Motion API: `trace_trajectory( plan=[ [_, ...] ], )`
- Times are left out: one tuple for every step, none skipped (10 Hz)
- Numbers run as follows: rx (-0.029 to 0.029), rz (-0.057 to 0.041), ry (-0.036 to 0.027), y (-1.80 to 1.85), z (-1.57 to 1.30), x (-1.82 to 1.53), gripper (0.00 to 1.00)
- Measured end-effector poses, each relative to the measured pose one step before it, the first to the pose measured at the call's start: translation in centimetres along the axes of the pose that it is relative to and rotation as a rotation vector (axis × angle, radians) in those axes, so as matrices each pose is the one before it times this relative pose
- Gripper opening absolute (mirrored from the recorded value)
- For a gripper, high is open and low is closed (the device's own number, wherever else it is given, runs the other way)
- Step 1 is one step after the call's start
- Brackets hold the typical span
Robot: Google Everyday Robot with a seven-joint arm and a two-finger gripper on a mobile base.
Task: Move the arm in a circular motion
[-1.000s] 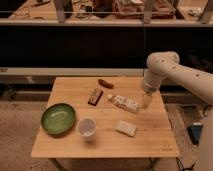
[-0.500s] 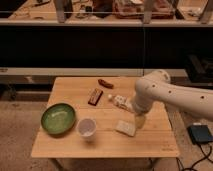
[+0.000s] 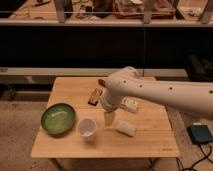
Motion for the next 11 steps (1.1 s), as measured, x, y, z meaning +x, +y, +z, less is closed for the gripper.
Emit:
trace_trajectory(
  plan=[
    [0.00644,-0.01229,0.02571,1.251,0.631,0.483,0.80],
    [-0.00831,-0.01205,0.02092,2.506,0.459,-0.169,0.80],
    [-0.02000,-0.00853,0.00343,2.639,0.007,-0.507,0.80],
    [-0.02833,-0.01102,-0.00488,2.990,-0.256,-0.424,0.80],
    [-0.02392,-0.00225,-0.01056,2.312,-0.434,-0.624,0.80],
    [-0.03719,0.00362,-0.00913,3.359,-0.673,-0.990,0.80],
    [-0.02111,0.00510,-0.00125,2.275,-0.167,-0.499,0.80],
    [-0.01602,0.01777,-0.00413,2.102,-0.022,-0.781,0.80],
    [-0.00399,0.03108,-0.02130,1.129,0.044,-2.046,0.80],
    [0.00441,0.05356,-0.02755,0.583,0.094,-2.814,0.80],
    [0.00754,0.05447,-0.02401,0.234,0.095,-2.702,0.80]
  ],
)
